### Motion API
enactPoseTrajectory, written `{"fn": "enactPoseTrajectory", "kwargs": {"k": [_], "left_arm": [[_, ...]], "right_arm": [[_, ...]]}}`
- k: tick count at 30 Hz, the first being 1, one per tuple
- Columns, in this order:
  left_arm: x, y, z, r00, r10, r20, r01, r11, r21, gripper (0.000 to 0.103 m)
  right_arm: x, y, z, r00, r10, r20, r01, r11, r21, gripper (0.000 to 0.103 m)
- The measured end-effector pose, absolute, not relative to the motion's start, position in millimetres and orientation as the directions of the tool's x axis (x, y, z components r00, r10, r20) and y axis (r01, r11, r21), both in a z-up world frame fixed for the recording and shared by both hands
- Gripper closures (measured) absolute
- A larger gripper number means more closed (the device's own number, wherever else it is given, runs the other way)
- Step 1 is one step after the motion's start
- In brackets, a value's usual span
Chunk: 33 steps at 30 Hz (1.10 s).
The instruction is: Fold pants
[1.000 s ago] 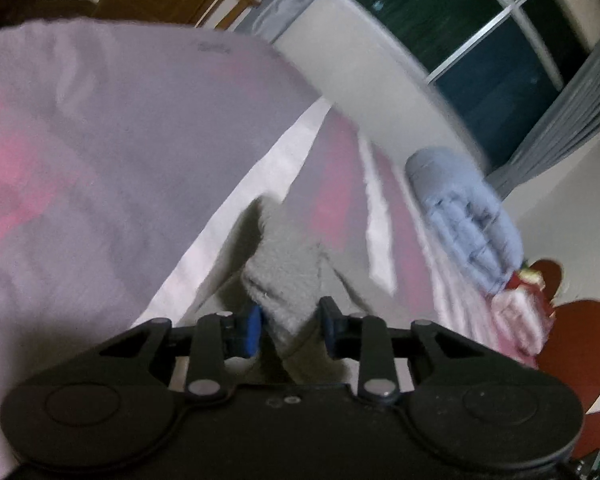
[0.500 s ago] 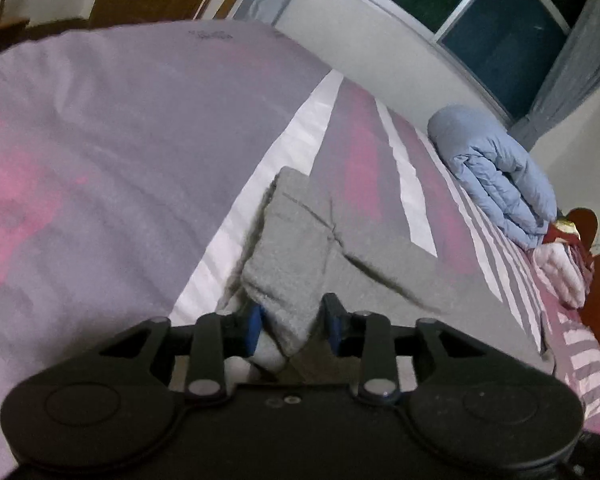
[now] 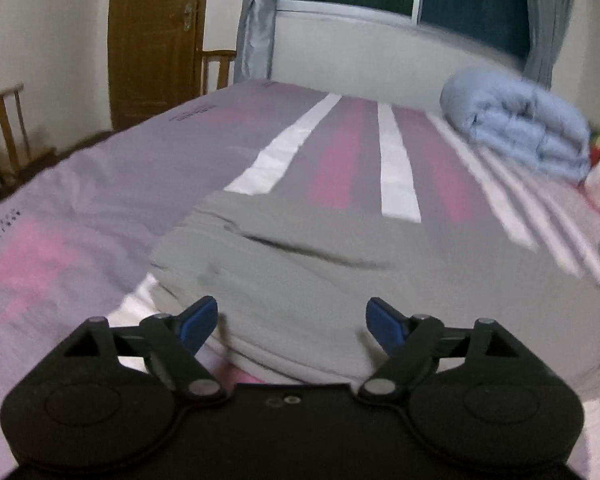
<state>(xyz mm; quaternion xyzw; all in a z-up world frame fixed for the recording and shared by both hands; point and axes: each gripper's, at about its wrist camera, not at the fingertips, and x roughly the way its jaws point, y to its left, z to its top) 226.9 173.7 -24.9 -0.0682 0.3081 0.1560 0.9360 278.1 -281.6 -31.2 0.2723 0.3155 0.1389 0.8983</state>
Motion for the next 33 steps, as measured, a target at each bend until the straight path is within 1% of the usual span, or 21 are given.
{"fn": "enactPoseTrajectory", "kwargs": {"k": [3, 5, 6, 7, 9, 11, 13, 14, 15, 18, 21, 23, 24, 25, 26, 27, 29, 31, 33], "left_arm": [[232.2, 153.0, -43.6, 0.723, 0.295, -0.624, -0.348, 0.937, 0.039, 0.027], [230.0, 146.2, -60.6, 0.715, 0.323, -0.62, -0.355, 0.932, 0.077, 0.025], [223.7, 145.2, -67.8, 0.733, 0.334, -0.593, -0.367, 0.928, 0.068, 0.023], [219.6, 149.2, -73.5, 0.736, 0.332, -0.59, -0.389, 0.921, 0.034, 0.02], [217.5, 163.7, -76.0, 0.739, 0.296, -0.606, -0.419, 0.906, -0.069, 0.014], [216.1, 174.0, -78.7, 0.743, 0.256, -0.619, -0.427, 0.893, -0.144, 0.012], [215.6, 175.0, -78.4, 0.74, 0.258, -0.621, -0.425, 0.895, -0.134, 0.012], [215.6, 173.7, -78.2, 0.739, 0.263, -0.621, -0.422, 0.898, -0.121, 0.012], [214.8, 172.7, -78.1, 0.739, 0.266, -0.618, -0.42, 0.9, -0.115, 0.012], [207.9, 174.4, -79.5, 0.748, 0.255, -0.613, -0.408, 0.905, -0.123, 0.011], [209.2, 172.1, -82.4, 0.755, 0.258, -0.603, -0.405, 0.906, -0.12, 0.011], [212.1, 170.2, -82.2, 0.754, 0.264, -0.602, -0.411, 0.904, -0.119, 0.011], [212.3, 169.5, -81.6, 0.751, 0.268, -0.604, -0.417, 0.901, -0.119, 0.011], [212.3, 168.5, -81.3, 0.748, 0.274, -0.605, -0.425, 0.897, -0.119, 0.011], [213.4, 167.6, -80.9, 0.744, 0.279, -0.607, -0.433, 0.894, -0.119, 0.011], [214.7, 166.5, -80.6, 0.74, 0.286, -0.609, -0.44, 0.89, -0.116, 0.011], [216.2, 164.6, -80.5, 0.735, 0.296, -0.61, -0.446, 0.889, -0.105, 0.011], [216.6, 164.9, -80.7, 0.737, 0.295, -0.608, -0.443, 0.89, -0.106, 0.011], [216.8, 165.8, -81.0, 0.739, 0.292, -0.608, -0.442, 0.89, -0.111, 0.011]], "right_arm": [[298.5, -269.7, -30.8, 0.756, 0.383, -0.531, -0.066, 0.852, 0.519, 0.058], [310.1, -266.8, -31.5, 0.756, 0.353, -0.552, -0.055, 0.873, 0.484, 0.058], [311.4, -268.0, -33.2, 0.751, 0.347, -0.563, -0.051, 0.879, 0.474, 0.058], [315.1, -266.8, -35.2, 0.743, 0.342, -0.575, -0.049, 0.885, 0.464, 0.058], [331.1, -260.7, -40.8, 0.717, 0.316, -0.622, -0.042, 0.909, 0.414, 0.058], [343.5, -252.9, -49.1, 0.687, 0.277, -0.672, -0.032, 0.935, 0.352, 0.058], [348.4, -251.1, -56.8, 0.665, 0.254, -0.702, -0.032, 0.949, 0.314, 0.058], [348.0, -253.0, -59.4, 0.66, 0.256, -0.706, -0.039, 0.95, 0.308, 0.071], [346.0, -257.4, -61.4, 0.657, 0.261, -0.708, -0.045, 0.95, 0.309, 0.101], [322.4, -282.6, -61.3, 0.699, 0.259, -0.667, -0.044, 0.946, 0.321, 0.102], [299.0, -307.7, -67.5, 0.715, 0.257, -0.651, -0.029, 0.94, 0.339, 0.102], [286.9, -321.5, -63.8, 0.758, 0.273, -0.592, -0.013, 0.914, 0.405, 0.102], [287.3, -323.1, -61.2, 0.762, 0.266, -0.591, 0.006, 0.909, 0.417, 0.1], [291.3, -321.4, -59.4, 0.752, 0.282, -0.595, 0.007, 0.9, 0.436, 0.095], [290.6, -316.0, -55.3, 0.754, 0.297, -0.586, -0.004, 0.894, 0.448, 0.077], [291.4, -308.4, -50.4, 0.763, 0.292, -0.576, -0.016, 0.9, 0.435, 0.053], [296.2, -290.6, -41.7, 0.775, 0.27, -0.572, -0.035, 0.922, 0.387, 0.036], [304.7, -272.1, -39.9, 0.766, 0.279, -0.579, -0.066, 0.931, 0.36, 0.036], [317.4, -246.0, -41.8, 0.747, 0.195, -0.636, -0.062, 0.972, 0.225, 0.036]]}}
